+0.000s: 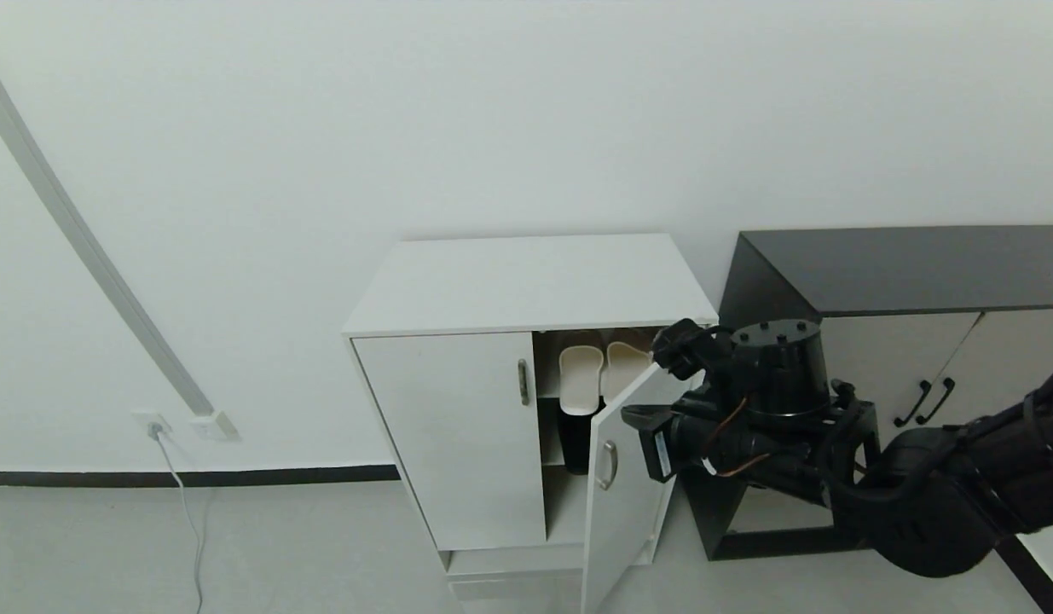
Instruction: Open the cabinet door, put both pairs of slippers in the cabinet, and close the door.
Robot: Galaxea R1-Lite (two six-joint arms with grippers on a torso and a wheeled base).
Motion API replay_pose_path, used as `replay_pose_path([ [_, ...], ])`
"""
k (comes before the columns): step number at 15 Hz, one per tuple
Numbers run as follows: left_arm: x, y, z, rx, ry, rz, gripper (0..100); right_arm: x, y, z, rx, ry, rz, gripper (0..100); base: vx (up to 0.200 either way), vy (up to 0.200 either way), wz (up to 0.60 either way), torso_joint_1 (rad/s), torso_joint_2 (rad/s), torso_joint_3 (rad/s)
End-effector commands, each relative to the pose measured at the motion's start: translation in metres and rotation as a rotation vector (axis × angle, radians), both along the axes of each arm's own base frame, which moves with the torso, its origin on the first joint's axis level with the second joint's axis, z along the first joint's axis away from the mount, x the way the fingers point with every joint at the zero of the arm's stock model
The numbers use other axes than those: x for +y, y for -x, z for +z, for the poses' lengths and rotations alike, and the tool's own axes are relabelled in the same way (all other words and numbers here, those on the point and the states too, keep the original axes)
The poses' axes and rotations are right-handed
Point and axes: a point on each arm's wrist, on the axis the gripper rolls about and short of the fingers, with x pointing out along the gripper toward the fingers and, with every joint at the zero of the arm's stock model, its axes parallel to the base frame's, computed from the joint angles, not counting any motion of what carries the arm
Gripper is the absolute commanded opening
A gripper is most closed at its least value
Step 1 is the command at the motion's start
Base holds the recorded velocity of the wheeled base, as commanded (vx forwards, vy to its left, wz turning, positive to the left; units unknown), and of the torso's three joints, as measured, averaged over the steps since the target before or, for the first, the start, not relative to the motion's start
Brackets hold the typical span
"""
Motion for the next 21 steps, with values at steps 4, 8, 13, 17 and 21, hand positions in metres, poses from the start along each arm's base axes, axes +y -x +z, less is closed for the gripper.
replay_pose_path([
  [4,0.000,0.000,0.000,0.001,0.002,0.000,0,-0.017,0.020,-0.020,0.055,0.043,-0.003,0,0.100,0.000,0.00,0.004,0.00,0.001],
  [8,0.000,0.000,0.000,0.001,0.002,0.000,0,-0.009,0.009,-0.047,0.074,0.056,-0.005,0,0.000,0.000,0.00,0.000,0.00,0.000],
  [13,0.000,0.000,0.000,0.001,0.002,0.002,0,0.005,-0.016,-0.062,0.080,0.053,-0.021,0,0.000,0.000,0.00,0.000,0.00,0.000],
  [17,0.000,0.000,0.000,0.001,0.002,0.002,0,0.010,-0.036,-0.067,0.068,0.041,-0.043,0,0.000,0.000,0.00,0.000,0.00,0.000],
  [21,0.000,0.000,0.000,0.001,0.002,0.003,0,0.014,-0.054,-0.075,0.061,0.032,-0.064,0,0.000,0.000,0.00,0.000,0.00,0.000],
])
